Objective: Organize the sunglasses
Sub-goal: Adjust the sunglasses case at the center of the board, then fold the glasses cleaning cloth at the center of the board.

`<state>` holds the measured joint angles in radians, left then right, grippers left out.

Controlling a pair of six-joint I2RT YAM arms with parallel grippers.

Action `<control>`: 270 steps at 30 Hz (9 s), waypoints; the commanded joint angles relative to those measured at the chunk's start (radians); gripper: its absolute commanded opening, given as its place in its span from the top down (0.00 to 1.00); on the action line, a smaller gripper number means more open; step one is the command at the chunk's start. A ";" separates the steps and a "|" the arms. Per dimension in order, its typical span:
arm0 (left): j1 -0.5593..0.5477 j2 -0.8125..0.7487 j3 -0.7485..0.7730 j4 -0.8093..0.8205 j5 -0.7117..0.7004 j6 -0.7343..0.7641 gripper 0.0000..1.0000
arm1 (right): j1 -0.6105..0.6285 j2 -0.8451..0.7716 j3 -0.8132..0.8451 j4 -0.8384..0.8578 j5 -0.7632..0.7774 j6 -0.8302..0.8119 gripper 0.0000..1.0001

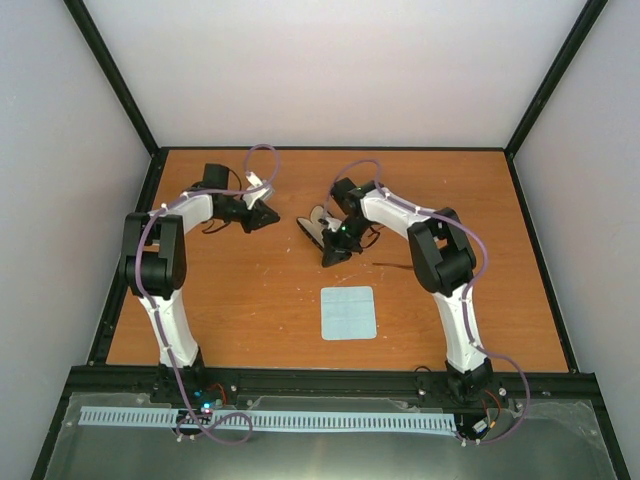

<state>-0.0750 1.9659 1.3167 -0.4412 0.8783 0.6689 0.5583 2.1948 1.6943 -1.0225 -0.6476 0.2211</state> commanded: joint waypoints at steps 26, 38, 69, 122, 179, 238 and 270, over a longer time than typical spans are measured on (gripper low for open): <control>0.000 -0.075 -0.041 0.025 -0.026 -0.008 0.84 | -0.229 0.042 0.260 -0.036 0.321 0.109 0.97; 0.000 -0.090 -0.071 0.042 -0.029 -0.013 0.84 | -0.201 0.213 0.370 -0.025 0.240 0.116 0.97; -0.002 -0.187 -0.210 0.100 -0.053 -0.028 0.82 | 0.073 0.156 0.291 0.028 0.117 0.198 0.97; -0.510 -0.206 -0.188 -0.055 -0.332 -0.150 0.99 | -0.172 -0.591 -0.641 0.169 0.304 0.130 0.73; -0.580 -0.127 -0.223 -0.016 -0.318 -0.231 0.86 | -0.001 -0.360 -0.577 0.188 0.455 0.167 0.97; -0.638 -0.199 -0.302 0.085 -0.453 -0.204 0.99 | -0.002 -0.388 -0.570 0.202 0.458 0.187 0.57; -0.639 -0.241 -0.321 0.105 -0.446 -0.203 0.99 | 0.029 -0.451 -0.567 0.208 0.498 0.204 0.97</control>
<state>-0.7044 1.7710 0.9955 -0.3557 0.4191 0.4534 0.5789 1.8126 1.1301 -0.8223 -0.1673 0.4103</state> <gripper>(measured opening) 0.022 0.029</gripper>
